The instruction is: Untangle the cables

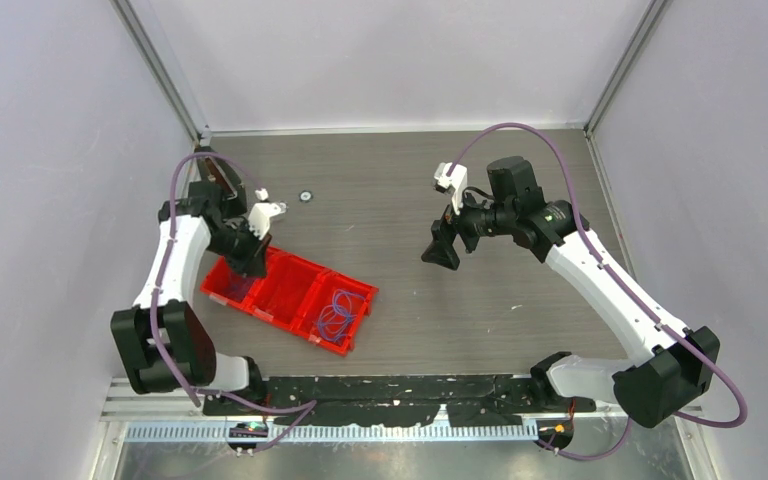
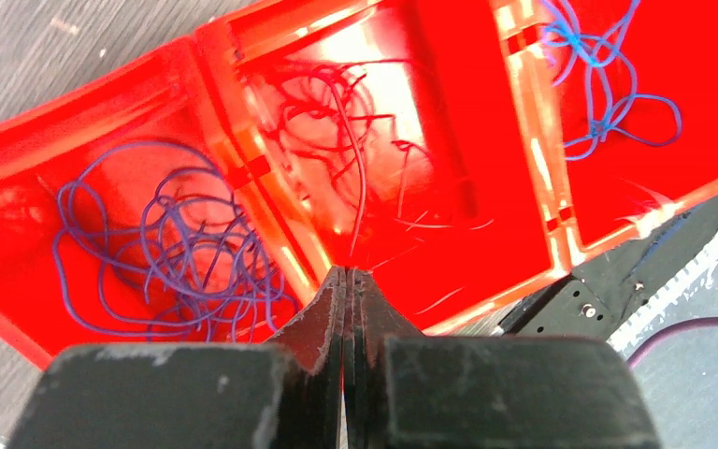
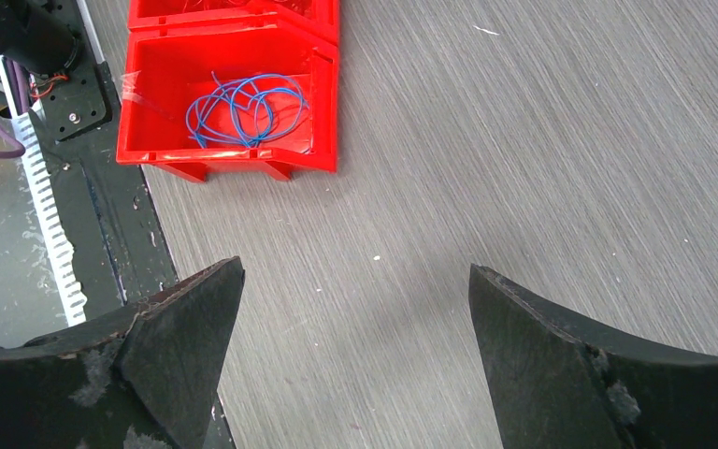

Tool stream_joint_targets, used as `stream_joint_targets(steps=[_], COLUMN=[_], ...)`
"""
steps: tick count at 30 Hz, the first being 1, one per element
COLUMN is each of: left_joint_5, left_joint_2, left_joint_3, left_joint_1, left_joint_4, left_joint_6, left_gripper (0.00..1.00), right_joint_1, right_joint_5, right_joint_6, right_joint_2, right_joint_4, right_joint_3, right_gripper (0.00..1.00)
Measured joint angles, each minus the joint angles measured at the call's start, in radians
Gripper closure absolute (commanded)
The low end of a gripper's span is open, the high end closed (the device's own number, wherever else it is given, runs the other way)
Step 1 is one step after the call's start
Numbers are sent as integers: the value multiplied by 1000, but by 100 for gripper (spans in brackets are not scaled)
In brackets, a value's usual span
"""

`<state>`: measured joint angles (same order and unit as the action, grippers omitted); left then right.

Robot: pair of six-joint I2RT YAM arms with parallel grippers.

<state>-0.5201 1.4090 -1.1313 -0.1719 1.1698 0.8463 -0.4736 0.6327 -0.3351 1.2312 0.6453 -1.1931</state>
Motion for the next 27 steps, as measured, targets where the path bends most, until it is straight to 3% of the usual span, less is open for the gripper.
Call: stream_joint_targets(steps=[4,11,25,27], left_joint_5=[-33,-10,179,181], left_joint_2=[-43,-41,142,142], left_joint_3=[19,191,266,264], left_joint_1=[75,259,330,331], left_joint_4=[-7,-117,-337,-337], left_joint_6=[-6,-72,-150,-154], left_gripper=[100,100,100,79], right_joint_1=[0,0,0,4], right_joint_5=[0,0,-11,-11], right_joint_6=[0,0,-5,-8], right_joint_2=[0,0,0,0], right_joint_4=[0,0,0,0], right_joint_3=[0,0,0,0], right_gripper=[3,3,3,3])
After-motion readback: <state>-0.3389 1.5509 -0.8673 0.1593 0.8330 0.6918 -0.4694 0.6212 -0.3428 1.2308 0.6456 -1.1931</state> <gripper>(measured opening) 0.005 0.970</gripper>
